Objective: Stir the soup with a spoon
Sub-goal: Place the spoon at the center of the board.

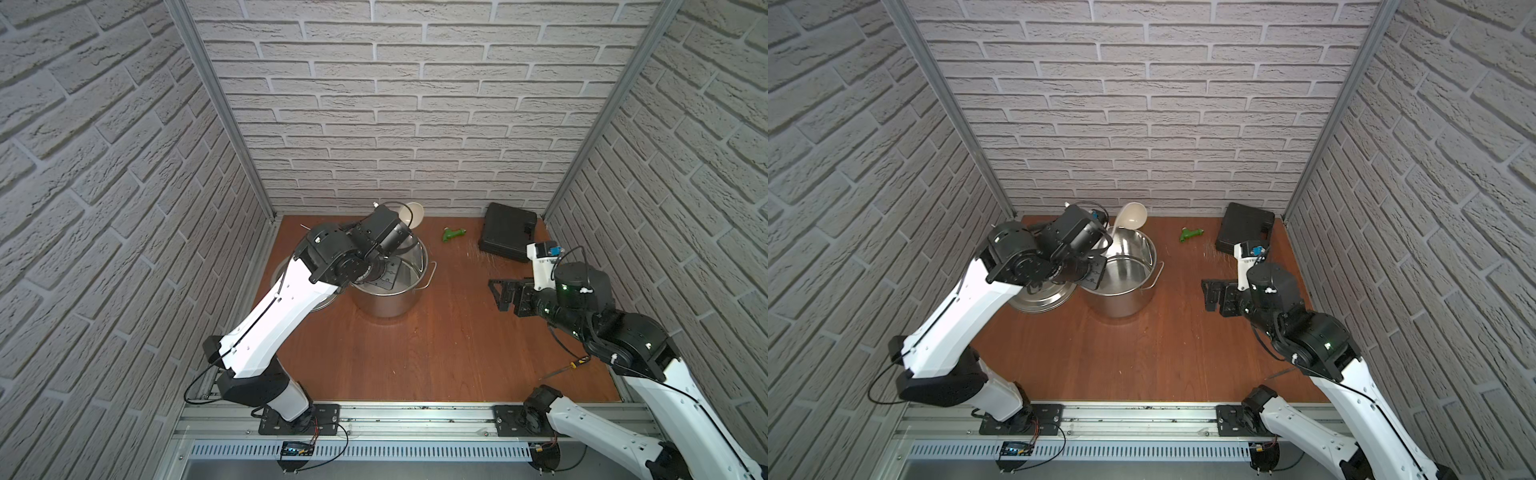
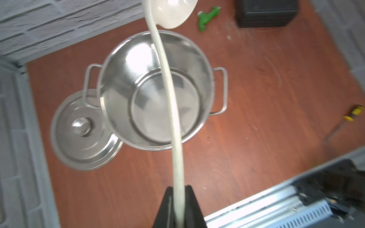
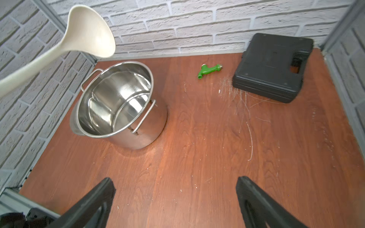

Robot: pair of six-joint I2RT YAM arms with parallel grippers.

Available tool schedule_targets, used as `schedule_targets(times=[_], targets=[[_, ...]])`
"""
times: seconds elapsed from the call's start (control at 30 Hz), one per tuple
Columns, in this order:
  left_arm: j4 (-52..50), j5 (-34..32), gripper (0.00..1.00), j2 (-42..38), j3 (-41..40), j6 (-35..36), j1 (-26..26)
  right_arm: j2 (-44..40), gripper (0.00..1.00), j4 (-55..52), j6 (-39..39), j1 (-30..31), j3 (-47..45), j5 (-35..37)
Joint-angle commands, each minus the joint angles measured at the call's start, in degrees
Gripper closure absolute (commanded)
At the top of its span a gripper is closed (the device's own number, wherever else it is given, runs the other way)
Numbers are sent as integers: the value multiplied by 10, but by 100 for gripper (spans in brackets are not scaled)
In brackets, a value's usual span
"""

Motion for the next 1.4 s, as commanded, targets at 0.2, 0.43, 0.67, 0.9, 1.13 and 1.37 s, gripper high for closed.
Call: schedule_targets(times=[0.2, 0.43, 0.67, 0.9, 1.13, 1.37], targets=[[638, 133, 100, 12, -320, -98, -89, -164, 0, 13, 90, 3, -20, -77], [858, 163, 100, 164, -377, -179, -111, -152, 0, -78, 86, 2, 40, -74], [1003, 156, 100, 298, -392, -271, -111, -155, 0, -83, 111, 3, 31, -81], [1071, 153, 86, 346, -427, -345, -115, -170, 0, -115, 116, 3, 35, -63], [1010, 184, 2, 292, -496, -394, -121, -193, 0, -107, 126, 3, 3, -54], [749, 167, 2, 139, -532, -296, -178, -171, 0, -41, 100, 3, -54, -44]])
